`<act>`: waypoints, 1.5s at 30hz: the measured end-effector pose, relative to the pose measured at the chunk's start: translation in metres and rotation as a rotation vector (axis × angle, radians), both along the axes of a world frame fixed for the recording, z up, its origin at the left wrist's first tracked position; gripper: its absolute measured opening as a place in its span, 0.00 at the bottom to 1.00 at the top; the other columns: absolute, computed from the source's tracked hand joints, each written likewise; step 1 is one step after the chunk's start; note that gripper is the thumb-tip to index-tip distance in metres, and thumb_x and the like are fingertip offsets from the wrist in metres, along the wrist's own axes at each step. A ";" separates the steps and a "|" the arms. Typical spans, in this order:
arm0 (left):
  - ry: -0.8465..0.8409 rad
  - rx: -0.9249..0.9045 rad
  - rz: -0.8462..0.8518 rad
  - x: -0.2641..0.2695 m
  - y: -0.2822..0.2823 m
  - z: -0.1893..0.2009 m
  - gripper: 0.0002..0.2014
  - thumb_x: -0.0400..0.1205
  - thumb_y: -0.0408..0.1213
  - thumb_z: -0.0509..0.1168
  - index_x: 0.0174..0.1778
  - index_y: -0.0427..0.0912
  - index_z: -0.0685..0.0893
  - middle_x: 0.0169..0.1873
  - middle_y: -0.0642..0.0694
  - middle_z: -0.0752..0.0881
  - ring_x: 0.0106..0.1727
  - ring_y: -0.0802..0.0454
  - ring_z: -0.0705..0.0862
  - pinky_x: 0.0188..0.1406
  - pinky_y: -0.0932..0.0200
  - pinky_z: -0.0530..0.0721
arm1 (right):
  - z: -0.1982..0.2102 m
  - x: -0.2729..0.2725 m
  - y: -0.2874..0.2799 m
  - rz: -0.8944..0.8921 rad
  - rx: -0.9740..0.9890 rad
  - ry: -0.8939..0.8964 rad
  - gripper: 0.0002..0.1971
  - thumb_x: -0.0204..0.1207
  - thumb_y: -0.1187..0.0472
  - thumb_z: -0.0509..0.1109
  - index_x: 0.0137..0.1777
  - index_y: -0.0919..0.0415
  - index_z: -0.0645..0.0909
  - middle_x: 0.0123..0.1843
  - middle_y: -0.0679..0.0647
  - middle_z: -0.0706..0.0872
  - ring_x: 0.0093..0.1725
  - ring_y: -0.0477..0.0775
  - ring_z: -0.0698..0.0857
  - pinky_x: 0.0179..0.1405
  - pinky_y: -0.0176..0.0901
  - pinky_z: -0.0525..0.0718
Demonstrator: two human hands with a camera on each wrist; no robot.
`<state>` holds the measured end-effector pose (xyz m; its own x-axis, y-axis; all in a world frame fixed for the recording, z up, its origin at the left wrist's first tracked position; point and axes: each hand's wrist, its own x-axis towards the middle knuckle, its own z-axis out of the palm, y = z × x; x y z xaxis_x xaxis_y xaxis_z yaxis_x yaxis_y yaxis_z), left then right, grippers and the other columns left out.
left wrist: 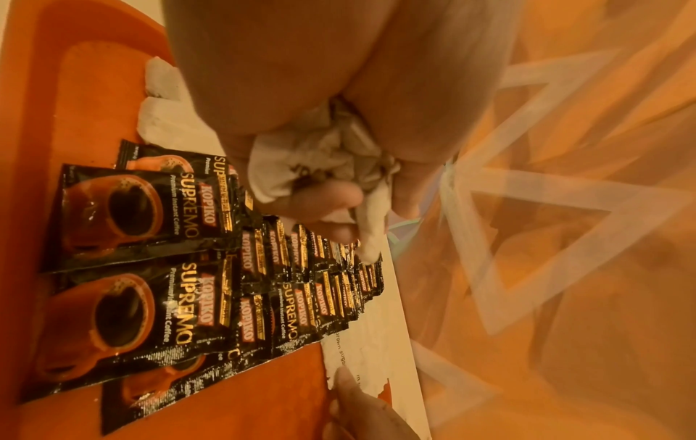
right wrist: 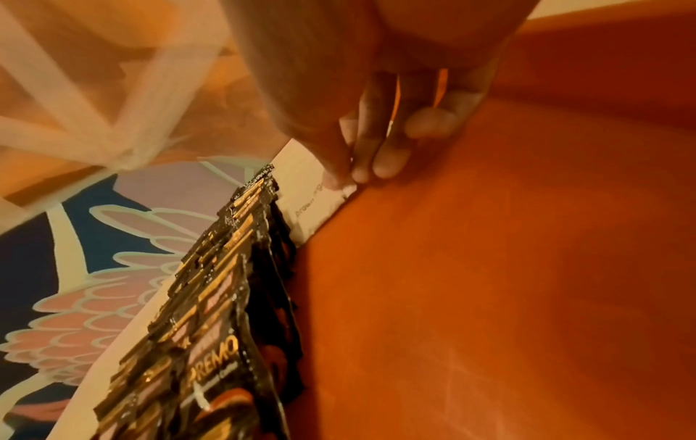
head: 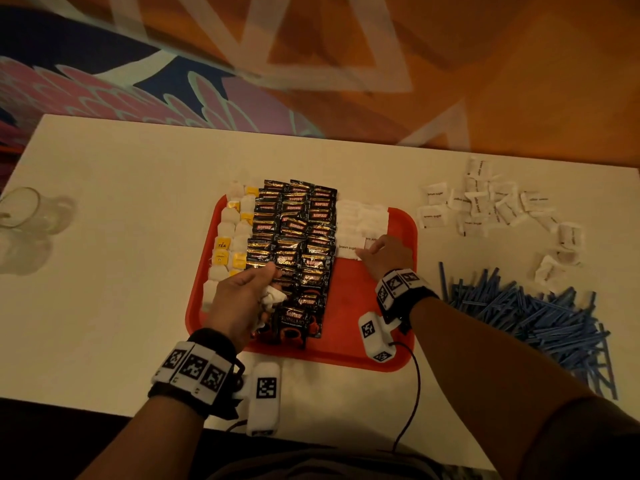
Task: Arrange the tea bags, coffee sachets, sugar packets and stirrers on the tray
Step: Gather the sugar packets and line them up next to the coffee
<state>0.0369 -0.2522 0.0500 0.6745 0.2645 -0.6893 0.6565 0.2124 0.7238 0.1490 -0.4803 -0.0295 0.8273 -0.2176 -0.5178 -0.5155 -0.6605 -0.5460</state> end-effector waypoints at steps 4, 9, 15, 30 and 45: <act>0.013 -0.089 0.005 0.007 -0.009 0.008 0.18 0.87 0.51 0.62 0.50 0.39 0.87 0.30 0.43 0.87 0.25 0.54 0.77 0.18 0.65 0.72 | 0.019 -0.003 -0.005 0.053 0.027 -0.051 0.11 0.74 0.49 0.76 0.42 0.54 0.79 0.47 0.47 0.84 0.39 0.42 0.78 0.30 0.33 0.71; -0.004 -0.213 0.000 0.019 -0.027 0.024 0.20 0.87 0.53 0.62 0.49 0.37 0.85 0.31 0.38 0.85 0.26 0.51 0.79 0.17 0.65 0.73 | 0.074 -0.025 0.005 0.278 0.366 -0.146 0.07 0.71 0.52 0.79 0.37 0.50 0.85 0.39 0.43 0.88 0.42 0.43 0.86 0.45 0.41 0.84; -0.078 -0.288 -0.095 0.026 -0.051 0.040 0.22 0.84 0.55 0.63 0.51 0.36 0.83 0.30 0.41 0.84 0.23 0.52 0.77 0.16 0.64 0.73 | 0.121 -0.055 0.020 0.384 0.615 -0.165 0.08 0.68 0.57 0.83 0.44 0.53 0.89 0.39 0.48 0.90 0.39 0.43 0.88 0.47 0.41 0.86; -0.314 0.002 -0.355 0.005 -0.070 0.061 0.12 0.77 0.48 0.75 0.45 0.43 0.93 0.31 0.42 0.84 0.30 0.48 0.77 0.24 0.60 0.72 | 0.172 -0.064 -0.018 0.265 0.407 -0.303 0.08 0.76 0.60 0.75 0.37 0.50 0.81 0.32 0.48 0.87 0.31 0.42 0.84 0.33 0.31 0.78; -0.319 -0.080 -0.265 -0.006 -0.085 0.056 0.07 0.83 0.40 0.71 0.54 0.44 0.89 0.32 0.47 0.85 0.31 0.49 0.79 0.22 0.61 0.72 | 0.163 -0.079 -0.026 0.224 0.561 -0.152 0.07 0.71 0.65 0.80 0.45 0.57 0.86 0.31 0.54 0.86 0.27 0.45 0.83 0.34 0.37 0.82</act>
<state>0.0310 -0.3373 0.1062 0.8948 0.0071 -0.4464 0.4418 0.1304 0.8876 0.0697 -0.5060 0.1338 0.8947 0.2410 -0.3761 -0.2872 -0.3347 -0.8975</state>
